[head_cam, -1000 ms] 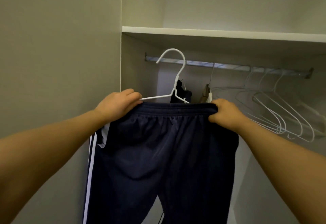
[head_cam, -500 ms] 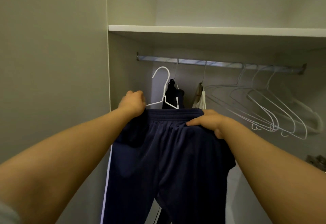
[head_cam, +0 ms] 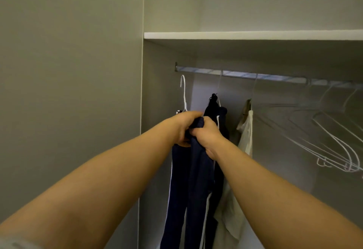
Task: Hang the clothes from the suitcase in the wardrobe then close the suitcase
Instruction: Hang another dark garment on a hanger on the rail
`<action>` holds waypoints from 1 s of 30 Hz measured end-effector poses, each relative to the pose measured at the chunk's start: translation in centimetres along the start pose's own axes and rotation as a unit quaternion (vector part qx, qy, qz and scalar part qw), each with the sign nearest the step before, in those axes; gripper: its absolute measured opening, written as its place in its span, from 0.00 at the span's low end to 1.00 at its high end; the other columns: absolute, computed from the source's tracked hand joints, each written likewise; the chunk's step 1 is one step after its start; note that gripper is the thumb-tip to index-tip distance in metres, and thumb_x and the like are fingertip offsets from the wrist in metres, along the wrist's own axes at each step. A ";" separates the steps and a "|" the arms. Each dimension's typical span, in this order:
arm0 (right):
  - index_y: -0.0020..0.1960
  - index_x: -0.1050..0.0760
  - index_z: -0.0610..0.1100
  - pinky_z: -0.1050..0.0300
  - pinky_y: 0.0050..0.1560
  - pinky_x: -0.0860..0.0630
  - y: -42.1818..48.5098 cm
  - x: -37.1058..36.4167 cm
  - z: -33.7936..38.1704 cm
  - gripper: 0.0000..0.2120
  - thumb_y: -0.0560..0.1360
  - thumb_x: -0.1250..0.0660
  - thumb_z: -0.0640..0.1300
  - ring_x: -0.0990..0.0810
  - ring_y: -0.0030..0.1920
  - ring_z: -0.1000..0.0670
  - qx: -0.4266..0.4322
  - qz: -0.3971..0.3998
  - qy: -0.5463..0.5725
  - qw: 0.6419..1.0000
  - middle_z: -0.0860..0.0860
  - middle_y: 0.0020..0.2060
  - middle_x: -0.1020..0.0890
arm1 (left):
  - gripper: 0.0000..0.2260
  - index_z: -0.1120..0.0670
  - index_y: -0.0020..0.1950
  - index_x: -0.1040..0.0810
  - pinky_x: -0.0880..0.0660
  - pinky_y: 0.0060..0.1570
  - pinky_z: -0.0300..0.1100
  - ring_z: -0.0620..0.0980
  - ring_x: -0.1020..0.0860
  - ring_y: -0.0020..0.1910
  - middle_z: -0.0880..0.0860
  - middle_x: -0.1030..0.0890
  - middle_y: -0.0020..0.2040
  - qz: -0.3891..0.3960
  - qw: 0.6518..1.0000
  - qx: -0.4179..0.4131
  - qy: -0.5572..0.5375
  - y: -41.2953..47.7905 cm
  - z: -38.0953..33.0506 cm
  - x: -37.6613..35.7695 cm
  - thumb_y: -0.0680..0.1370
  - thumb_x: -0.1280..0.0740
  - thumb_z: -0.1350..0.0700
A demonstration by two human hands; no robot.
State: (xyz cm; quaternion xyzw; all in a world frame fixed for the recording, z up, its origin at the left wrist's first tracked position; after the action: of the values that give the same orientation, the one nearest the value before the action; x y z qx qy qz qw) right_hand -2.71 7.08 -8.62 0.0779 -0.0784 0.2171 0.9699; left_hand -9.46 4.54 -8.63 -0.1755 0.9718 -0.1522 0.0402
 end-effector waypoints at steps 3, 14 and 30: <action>0.55 0.34 0.45 0.45 0.54 0.22 1.5 -0.9 -0.2 0.14 0.75 0.38 0.32 0.22 0.50 0.44 0.027 0.031 -0.051 0.998 0.44 0.47 0.23 | 0.05 0.56 0.42 0.28 0.29 0.34 0.42 0.51 0.27 0.33 0.54 0.25 0.37 -0.061 0.996 -0.029 -0.051 1.9 -1.1 1.2 0.77 0.38 0.58; 0.56 0.36 0.49 0.60 0.33 0.30 12.3 -0.3 2.9 0.12 0.77 0.35 0.44 0.25 0.33 0.51 0.055 0.045 -0.102 0.992 0.50 0.37 0.23 | 0.08 0.66 0.47 0.25 0.30 0.29 0.40 0.52 0.28 0.32 0.59 0.26 0.39 -0.131 0.965 -0.172 0.146 13.4 -9.3 5.8 0.77 0.36 0.60; 0.42 0.30 0.45 0.63 0.30 0.32 23.0 4.8 1.0 0.08 0.78 0.43 0.37 0.29 0.28 0.52 -0.027 -0.085 -0.151 0.984 0.49 0.33 0.24 | 0.16 0.64 0.67 0.30 0.29 0.34 0.36 0.52 0.26 0.53 0.58 0.21 0.54 -0.072 0.969 -0.187 0.142 27.0 -14.5 3.6 0.81 0.42 0.61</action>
State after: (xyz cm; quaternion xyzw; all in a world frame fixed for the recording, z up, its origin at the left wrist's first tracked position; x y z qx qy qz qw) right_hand -8.53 29.44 -4.03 0.0900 -0.2227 0.1171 0.9636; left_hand -23.61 31.47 -3.30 -0.2258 0.9636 0.0064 -0.1429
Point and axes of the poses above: each hand's wrist, its own y-axis towards the middle knuckle, its own x-axis out of the back of the hand, z = x × y, the point moved 6 cm from there along y, towards the middle knuckle
